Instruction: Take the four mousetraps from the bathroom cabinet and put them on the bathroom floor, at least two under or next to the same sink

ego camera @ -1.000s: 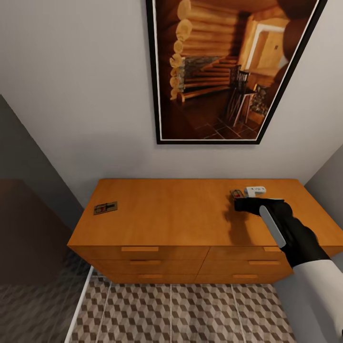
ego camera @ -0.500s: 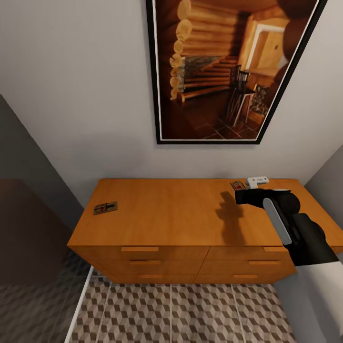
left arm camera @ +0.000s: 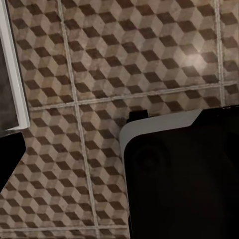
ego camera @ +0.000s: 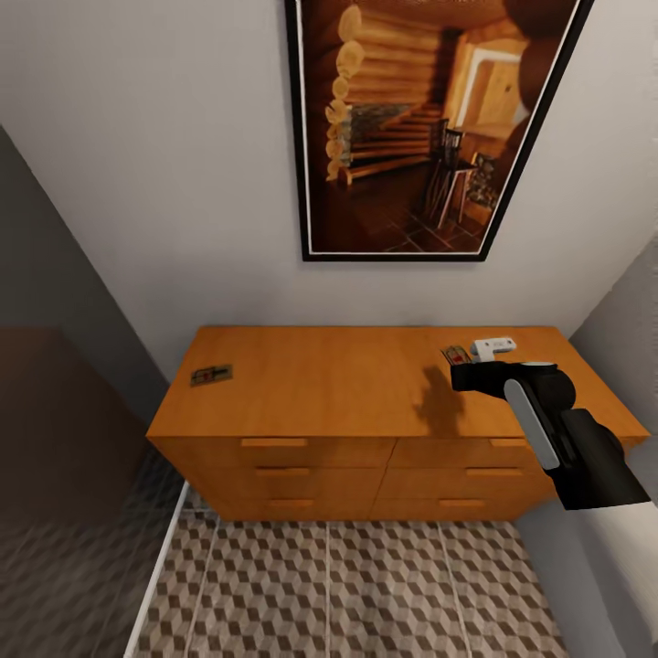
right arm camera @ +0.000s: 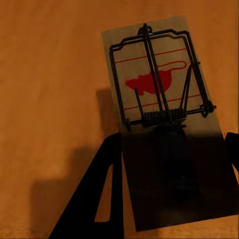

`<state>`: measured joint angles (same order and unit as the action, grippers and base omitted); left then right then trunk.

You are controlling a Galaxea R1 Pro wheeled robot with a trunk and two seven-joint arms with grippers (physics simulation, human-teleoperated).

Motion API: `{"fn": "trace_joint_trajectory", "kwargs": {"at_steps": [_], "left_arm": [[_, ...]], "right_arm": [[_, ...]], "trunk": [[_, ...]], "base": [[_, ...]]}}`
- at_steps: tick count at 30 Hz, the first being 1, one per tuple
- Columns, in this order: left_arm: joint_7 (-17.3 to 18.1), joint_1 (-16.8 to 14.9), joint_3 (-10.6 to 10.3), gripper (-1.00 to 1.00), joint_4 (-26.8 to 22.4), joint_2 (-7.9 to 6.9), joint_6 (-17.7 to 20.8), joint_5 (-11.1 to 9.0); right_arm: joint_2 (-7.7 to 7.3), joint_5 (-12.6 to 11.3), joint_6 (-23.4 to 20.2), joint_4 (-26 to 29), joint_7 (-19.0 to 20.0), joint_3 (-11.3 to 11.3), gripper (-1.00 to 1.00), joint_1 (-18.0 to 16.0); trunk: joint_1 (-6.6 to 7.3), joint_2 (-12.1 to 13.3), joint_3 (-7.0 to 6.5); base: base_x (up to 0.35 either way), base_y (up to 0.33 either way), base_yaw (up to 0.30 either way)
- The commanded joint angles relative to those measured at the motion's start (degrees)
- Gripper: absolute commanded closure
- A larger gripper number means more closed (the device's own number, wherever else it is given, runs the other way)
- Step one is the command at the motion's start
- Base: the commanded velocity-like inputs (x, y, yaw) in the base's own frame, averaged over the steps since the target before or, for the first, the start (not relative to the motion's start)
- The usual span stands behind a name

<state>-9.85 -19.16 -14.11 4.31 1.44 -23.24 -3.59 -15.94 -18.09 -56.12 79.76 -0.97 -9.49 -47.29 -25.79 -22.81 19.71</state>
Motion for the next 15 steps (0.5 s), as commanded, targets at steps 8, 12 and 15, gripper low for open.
{"fn": "trace_joint_trajectory", "kwargs": {"at_steps": [8,12,15], "left_arm": [[-0.2,-0.1,-0.5,-1.00,0.3,0.05,-0.4,-0.4],[-0.2,-0.1,-0.5,-1.00,0.3,0.05,-0.4,-0.4],[-0.2,-0.1,-0.5,-1.00,0.3,0.05,-0.4,-0.4]], "right_arm": [[-0.04,-0.1,-0.2,0.0,-0.1,-0.1,1.00,-0.1],[0.01,-0.1,-0.2,-0.1,-0.1,-0.2,1.00,0.0],[0.02,-0.1,-0.2,-0.1,-0.1,-0.3,1.00,-0.1]], "trunk": [[0.00,-0.1,0.10],[0.00,-0.1,0.10],[0.00,-0.1,0.10]], "base": [[-0.332,0.000,0.000],[-0.333,0.000,0.000],[-0.334,0.000,0.000]]}}
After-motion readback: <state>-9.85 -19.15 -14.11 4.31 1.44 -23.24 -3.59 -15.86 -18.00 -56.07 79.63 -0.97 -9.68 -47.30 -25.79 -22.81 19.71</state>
